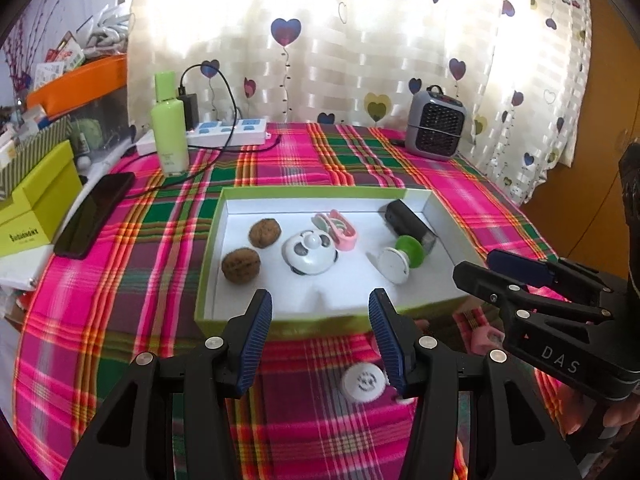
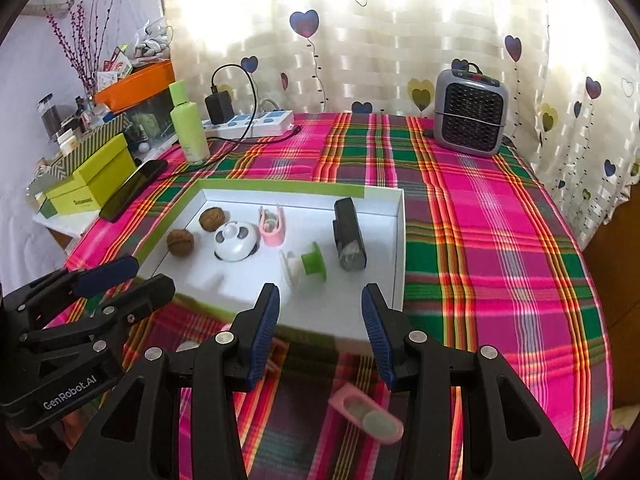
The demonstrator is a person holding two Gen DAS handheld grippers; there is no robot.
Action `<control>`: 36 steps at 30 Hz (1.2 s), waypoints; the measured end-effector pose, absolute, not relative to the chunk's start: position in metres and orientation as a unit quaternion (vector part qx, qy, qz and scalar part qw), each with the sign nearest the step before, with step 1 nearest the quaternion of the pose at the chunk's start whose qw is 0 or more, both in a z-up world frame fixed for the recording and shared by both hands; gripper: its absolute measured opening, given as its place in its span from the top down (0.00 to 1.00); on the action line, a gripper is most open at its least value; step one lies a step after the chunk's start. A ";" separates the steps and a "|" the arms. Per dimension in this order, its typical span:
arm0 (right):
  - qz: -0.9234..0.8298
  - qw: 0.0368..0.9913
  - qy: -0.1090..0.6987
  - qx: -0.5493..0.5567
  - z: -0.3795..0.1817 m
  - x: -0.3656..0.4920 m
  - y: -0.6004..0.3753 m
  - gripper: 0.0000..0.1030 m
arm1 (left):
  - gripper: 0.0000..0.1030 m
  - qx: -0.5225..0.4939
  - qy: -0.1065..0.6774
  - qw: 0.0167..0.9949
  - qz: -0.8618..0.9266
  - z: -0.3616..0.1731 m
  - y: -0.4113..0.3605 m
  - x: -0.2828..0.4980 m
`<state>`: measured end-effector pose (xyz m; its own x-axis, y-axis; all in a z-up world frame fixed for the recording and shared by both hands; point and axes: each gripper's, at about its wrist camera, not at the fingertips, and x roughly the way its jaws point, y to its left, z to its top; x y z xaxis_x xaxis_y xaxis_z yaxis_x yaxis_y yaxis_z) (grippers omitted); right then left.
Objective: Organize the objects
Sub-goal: 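Lift both open grippers out of the tray toward the pink clips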
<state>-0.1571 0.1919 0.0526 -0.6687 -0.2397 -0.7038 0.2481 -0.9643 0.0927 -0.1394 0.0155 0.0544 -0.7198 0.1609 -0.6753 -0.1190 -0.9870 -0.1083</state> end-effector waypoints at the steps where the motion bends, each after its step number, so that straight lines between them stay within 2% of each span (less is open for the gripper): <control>1: -0.914 0.133 0.004 0.384 0.052 -0.154 0.192 0.57 | 0.52 -0.367 -0.030 0.075 0.927 0.054 0.015 -0.137; 36: -0.907 0.131 -0.015 0.400 0.019 -0.088 0.212 0.57 | 0.52 -0.395 -0.046 0.107 0.911 0.014 0.010 -0.091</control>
